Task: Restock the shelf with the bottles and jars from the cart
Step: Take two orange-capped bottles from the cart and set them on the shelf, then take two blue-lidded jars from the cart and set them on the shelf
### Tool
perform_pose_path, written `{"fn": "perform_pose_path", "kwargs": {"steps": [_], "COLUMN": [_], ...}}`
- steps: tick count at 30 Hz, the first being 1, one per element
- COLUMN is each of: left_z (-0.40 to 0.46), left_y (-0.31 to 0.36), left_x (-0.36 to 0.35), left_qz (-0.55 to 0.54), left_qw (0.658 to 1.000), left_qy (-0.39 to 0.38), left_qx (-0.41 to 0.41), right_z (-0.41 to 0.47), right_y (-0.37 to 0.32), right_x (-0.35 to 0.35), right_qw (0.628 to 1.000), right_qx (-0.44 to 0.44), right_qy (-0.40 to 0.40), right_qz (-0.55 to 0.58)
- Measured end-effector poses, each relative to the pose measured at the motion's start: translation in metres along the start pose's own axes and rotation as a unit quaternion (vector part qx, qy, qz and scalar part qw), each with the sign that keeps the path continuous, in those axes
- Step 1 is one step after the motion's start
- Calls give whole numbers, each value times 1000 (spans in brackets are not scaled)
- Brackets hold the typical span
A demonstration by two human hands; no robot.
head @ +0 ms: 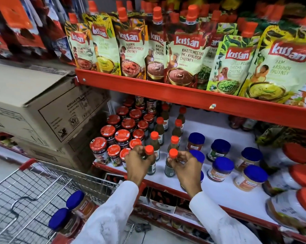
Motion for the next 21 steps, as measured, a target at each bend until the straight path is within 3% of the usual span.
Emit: {"fn": "perform_pose_path", "kwargs": {"steps": [4,9,15,21], "left_z": [-7,-34,-93,-160], "left_y": [-3,-20,-76,-164], "left_x": [16,88,192,256], "left_qz": [-33,-84,-136,-138], "left_qw": [999,994,966,931], "left_qy": [-12,76,212,288], "left_qx": [13,10,57,178], "right_z": [-14,-51,-85,-121], "right_y": [-19,-73,-99,-104], "right_x": [13,11,-76,-196], "right_qw": [999,989,966,898], "right_qx": [28,144,177,201], "right_qy": [17,12,-183,-388], "right_qz": [-33,-30,44,-47]}}
Point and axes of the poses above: each hand's wrist, its own z-axis towards the middle knuckle, its own x-axis out of the back of the hand, y = z × x, the point moved 8 cm from there along z, towards the middle knuckle, and after that the axes turned 8 degrees about -z, right-handed, at the moved point
